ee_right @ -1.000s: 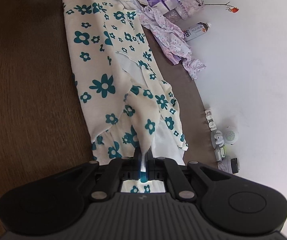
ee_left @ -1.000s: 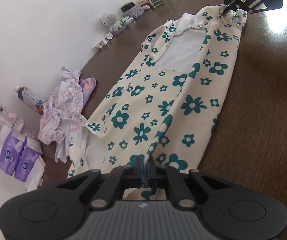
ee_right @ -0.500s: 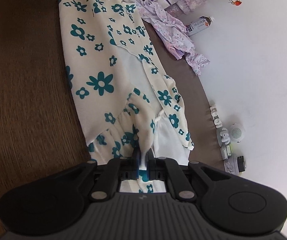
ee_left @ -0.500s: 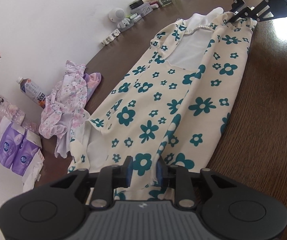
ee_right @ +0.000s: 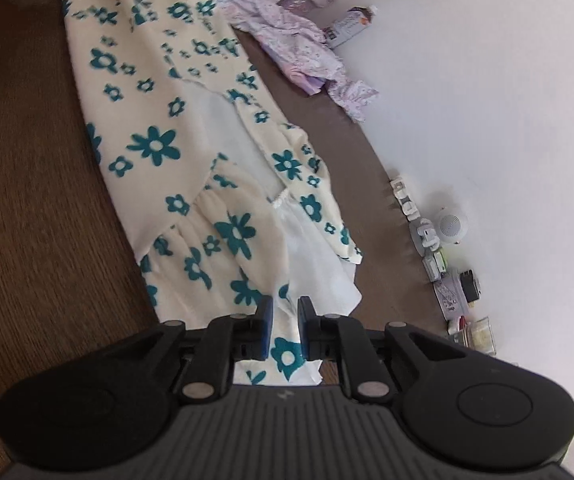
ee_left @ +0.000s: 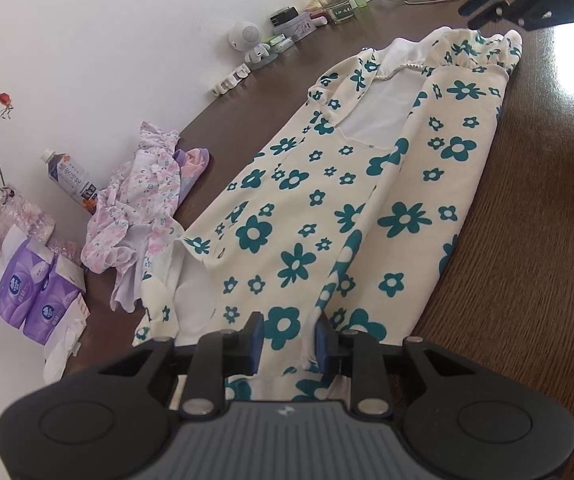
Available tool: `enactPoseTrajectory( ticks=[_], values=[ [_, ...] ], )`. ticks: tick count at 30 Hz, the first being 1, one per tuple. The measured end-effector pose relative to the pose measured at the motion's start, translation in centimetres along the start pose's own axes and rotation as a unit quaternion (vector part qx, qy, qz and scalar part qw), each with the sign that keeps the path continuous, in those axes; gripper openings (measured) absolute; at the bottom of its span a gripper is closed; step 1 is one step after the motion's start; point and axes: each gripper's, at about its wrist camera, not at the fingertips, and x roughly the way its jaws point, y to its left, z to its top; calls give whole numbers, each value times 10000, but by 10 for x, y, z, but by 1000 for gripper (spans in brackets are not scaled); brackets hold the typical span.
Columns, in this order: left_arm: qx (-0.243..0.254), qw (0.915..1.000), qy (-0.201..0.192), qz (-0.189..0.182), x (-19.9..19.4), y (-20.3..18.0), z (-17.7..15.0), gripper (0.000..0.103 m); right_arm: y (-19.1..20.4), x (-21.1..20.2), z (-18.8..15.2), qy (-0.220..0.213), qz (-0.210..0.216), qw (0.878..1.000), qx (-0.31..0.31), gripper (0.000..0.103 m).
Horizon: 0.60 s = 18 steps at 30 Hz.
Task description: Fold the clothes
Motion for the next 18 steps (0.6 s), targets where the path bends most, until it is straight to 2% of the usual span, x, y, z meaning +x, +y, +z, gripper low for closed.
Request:
enactPoseTrajectory(
  ticks=[3, 4, 5, 7, 9, 11, 15, 18],
  values=[
    [-32, 10000, -41, 4, -3, -1, -1, 26, -9, -24, 10, -552, 218, 9959, 678, 12],
    [-43, 10000, -57, 8, -4, -2, -2, 27, -7, -28, 14, -714, 304, 9936, 824, 16],
    [-52, 10000, -73, 21, -6, -2, -2, 29, -5, -29, 18, -843, 393, 9911, 955, 25],
    [-77, 9999, -112, 38, -9, -2, -4, 32, 3, -25, 24, -967, 632, 9855, 1242, 31],
    [-110, 9998, -158, 59, -13, -2, -6, 34, 9, -13, 26, -927, 771, 9801, 1575, 31],
    [-145, 9996, -206, 93, -16, -2, -8, 40, 13, 1, 25, -818, 814, 9741, 1946, 31],
    [-160, 9994, -270, 123, -23, -2, -13, 44, 12, 20, 15, -675, 932, 9547, 2745, 31],
    [-118, 9993, -308, 172, -27, -1, -15, 47, 13, 27, 12, -584, 919, 9475, 3008, 31]
  ],
)
